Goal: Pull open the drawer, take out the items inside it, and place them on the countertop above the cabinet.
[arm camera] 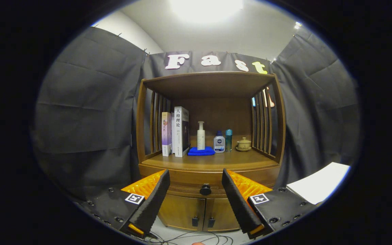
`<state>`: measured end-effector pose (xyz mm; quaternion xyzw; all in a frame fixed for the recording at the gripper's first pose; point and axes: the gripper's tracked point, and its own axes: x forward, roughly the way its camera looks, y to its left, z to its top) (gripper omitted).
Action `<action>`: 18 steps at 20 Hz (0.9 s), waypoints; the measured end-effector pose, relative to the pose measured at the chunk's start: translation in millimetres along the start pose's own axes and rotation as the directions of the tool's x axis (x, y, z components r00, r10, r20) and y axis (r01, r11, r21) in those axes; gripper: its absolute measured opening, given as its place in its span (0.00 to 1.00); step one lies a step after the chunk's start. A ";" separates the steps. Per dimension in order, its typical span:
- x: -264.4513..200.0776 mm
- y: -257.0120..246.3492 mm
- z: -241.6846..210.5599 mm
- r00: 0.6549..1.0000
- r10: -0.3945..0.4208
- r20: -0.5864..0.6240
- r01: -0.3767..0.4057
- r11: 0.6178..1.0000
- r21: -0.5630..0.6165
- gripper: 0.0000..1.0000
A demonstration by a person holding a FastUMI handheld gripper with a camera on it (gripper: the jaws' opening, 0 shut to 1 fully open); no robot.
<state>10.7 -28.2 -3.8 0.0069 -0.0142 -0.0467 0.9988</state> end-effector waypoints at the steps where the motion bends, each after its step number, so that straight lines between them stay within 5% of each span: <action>1: 1.1 1.3 -0.7 1.000 0.004 -0.003 -0.004 1.000 0.002 0.97; 11: 62.9 3.0 -4.2 1.000 0.016 -0.004 -0.016 0.998 -0.054 0.97; 18: 120.8 -18.8 -56.8 0.992 -0.016 -0.123 0.012 0.999 -0.037 0.97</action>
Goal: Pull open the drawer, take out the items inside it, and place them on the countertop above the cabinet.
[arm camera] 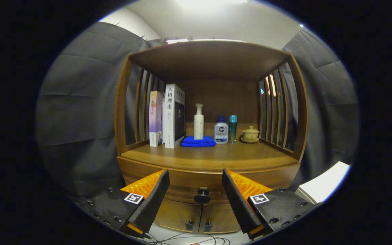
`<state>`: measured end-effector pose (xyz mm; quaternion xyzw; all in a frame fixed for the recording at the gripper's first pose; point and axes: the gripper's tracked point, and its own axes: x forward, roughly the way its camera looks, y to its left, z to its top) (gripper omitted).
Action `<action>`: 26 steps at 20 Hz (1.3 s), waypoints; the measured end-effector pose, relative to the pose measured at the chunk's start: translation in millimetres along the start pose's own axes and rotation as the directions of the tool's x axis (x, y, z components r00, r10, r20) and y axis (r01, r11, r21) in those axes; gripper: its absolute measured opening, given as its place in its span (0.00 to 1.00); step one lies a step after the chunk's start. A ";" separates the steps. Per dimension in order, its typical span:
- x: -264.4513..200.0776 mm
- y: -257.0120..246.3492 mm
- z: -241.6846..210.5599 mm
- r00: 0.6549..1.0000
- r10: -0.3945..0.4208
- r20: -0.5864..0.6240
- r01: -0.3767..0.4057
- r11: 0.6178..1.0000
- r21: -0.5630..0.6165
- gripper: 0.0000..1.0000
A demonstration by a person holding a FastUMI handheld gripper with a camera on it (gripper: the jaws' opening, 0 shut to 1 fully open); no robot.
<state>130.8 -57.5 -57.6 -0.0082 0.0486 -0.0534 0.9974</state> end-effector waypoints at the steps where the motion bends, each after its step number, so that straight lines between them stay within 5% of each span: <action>1: 7.0 -2.0 -8.3 1.000 -0.001 -0.016 0.001 1.000 -0.001 0.97; 10: 56.7 -18.2 -84.7 0.983 -0.056 -0.175 0.058 0.998 0.010 0.96; 14: 69.8 -15.4 -94.5 0.982 -0.061 -0.178 0.063 0.998 0.003 0.79; 16: 70.1 -14.1 -98.2 0.980 -0.064 -0.188 0.067 0.998 0.012 0.51; 20: 70.0 -12.5 -98.3 0.980 -0.075 -0.187 0.074 0.997 -0.010 0.24; 26: 35.3 -12.6 -101.4 0.979 -0.062 -0.194 0.064 0.998 0.006 0.24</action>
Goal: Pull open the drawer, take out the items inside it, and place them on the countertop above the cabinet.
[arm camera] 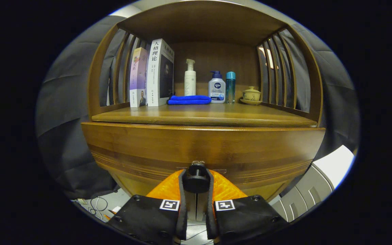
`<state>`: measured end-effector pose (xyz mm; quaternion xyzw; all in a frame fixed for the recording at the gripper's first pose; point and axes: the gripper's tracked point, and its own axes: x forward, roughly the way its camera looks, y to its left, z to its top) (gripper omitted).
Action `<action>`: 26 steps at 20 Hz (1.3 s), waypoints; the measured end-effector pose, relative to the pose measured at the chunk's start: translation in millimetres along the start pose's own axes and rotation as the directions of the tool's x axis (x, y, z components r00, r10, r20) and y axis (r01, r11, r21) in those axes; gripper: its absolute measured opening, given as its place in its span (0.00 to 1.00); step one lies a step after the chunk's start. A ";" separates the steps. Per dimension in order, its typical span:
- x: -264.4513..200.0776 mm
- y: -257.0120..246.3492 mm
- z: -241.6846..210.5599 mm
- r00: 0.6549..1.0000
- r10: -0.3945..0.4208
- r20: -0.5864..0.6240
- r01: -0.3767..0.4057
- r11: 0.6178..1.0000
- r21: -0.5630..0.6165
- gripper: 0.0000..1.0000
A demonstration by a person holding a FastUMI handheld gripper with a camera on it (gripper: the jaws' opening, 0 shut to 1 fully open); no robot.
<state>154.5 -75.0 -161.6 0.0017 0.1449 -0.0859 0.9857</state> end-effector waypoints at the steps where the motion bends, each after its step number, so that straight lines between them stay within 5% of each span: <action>1: -9.0 0.6 -2.0 1.000 0.004 0.003 -0.004 1.000 0.000 0.24; 26: -145.9 11.0 -59.0 0.996 0.089 0.019 -0.087 0.992 -0.089 0.24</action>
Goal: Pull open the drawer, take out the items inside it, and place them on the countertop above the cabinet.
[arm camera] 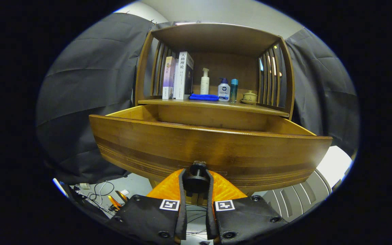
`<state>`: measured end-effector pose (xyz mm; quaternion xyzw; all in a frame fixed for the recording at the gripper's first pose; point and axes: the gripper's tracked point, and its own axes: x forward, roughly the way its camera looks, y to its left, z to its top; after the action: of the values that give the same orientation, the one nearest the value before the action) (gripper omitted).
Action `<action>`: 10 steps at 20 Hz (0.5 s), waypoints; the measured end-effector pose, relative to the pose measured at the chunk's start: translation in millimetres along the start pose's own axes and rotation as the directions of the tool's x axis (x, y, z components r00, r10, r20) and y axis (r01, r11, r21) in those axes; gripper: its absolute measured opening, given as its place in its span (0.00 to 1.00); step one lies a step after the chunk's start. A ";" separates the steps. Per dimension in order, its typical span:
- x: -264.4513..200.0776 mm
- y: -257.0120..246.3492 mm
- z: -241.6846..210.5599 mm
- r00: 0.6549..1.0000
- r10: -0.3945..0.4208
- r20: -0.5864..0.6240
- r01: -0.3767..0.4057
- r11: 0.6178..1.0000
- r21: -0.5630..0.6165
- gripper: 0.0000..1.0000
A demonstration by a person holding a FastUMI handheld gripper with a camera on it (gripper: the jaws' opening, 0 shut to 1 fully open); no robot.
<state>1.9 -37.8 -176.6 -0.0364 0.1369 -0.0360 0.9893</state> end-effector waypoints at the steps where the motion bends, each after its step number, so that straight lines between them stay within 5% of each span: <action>1: -5.0 1.7 -1.0 1.000 0.006 0.003 -0.006 1.000 -0.003 0.24; 10: -28.1 7.1 -13.2 0.998 0.055 0.012 -0.055 0.998 -0.035 0.24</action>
<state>-28.2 -29.3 -182.3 -0.0502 0.1318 -0.0062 0.9900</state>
